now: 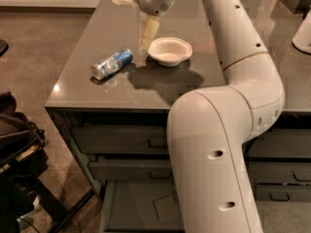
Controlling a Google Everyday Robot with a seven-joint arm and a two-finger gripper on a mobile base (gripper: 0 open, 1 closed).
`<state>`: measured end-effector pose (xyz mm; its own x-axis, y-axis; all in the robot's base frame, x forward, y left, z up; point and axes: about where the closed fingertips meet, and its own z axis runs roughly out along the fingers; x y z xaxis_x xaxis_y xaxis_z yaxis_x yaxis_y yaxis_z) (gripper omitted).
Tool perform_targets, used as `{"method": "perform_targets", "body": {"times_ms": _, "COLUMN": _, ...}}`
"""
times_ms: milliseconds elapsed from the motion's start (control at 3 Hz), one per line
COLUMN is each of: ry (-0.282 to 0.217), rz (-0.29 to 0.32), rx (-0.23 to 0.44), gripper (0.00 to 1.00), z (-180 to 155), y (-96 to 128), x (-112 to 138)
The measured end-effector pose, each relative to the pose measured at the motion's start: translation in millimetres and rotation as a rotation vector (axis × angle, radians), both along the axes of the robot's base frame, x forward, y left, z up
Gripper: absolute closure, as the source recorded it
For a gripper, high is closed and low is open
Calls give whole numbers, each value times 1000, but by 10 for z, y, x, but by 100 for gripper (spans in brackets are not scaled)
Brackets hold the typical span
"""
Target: Place redbull can into bottom drawer
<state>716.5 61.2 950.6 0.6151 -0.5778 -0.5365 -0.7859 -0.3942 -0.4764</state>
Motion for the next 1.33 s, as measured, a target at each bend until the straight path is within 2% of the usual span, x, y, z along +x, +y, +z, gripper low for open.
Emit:
{"method": "perform_targets", "body": {"times_ms": 333, "ry": 47, "rz": 13, "rx": -31, "gripper": 0, "z": -62, "y": 156, "x": -68}}
{"method": "perform_targets", "body": {"times_ms": 667, "ry": 96, "rz": -9, "rx": -15, "gripper": 0, "z": -105, "y": 362, "x": -43}}
{"method": "perform_targets", "body": {"times_ms": 1000, "ry": 99, "rz": -16, "rx": 2, "gripper": 0, "z": -150, "y": 447, "x": 16}}
{"method": "perform_targets", "body": {"times_ms": 1333, "ry": 136, "rz": -4, "rx": -6, "gripper": 0, "z": -275, "y": 550, "x": 4}}
